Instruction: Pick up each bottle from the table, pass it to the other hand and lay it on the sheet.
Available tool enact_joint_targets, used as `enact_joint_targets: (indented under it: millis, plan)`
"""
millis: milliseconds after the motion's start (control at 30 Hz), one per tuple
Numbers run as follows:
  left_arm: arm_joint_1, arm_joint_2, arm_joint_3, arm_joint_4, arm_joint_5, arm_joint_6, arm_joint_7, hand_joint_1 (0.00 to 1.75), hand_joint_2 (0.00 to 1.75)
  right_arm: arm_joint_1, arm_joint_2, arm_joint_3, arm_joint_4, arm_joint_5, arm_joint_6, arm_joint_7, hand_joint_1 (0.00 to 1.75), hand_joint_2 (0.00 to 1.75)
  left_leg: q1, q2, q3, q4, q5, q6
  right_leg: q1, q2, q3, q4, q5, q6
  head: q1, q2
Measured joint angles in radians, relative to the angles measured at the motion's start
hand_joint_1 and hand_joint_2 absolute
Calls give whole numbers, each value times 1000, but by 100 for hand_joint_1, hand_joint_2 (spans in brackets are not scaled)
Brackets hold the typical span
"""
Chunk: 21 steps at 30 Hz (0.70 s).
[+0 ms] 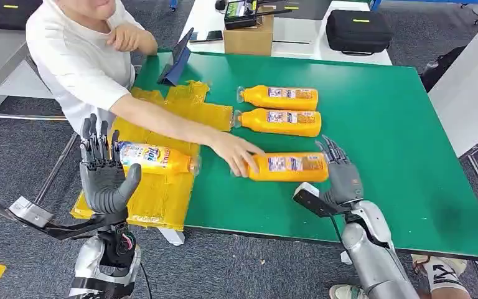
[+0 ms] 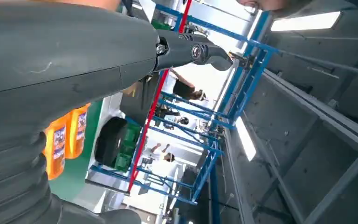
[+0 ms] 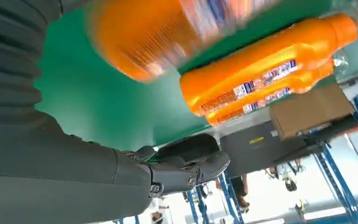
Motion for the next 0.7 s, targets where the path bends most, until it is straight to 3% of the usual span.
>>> enact_joint_targets:
  millis: [233, 700]
  plan:
    - [-27, 0, -24, 27, -10, -1, 0, 0, 175, -97, 15, 5, 159, -48, 29, -19, 0, 175, 0, 0, 0, 0, 0, 0, 0, 0, 0, 0, 0, 0, 0, 0]
    - [-46, 0, -39, 48, -11, -1, 0, 0, 175, -152, 55, 5, 278, -74, 42, -21, 0, 175, 0, 0, 0, 0, 0, 0, 0, 0, 0, 0, 0, 0, 0, 0]
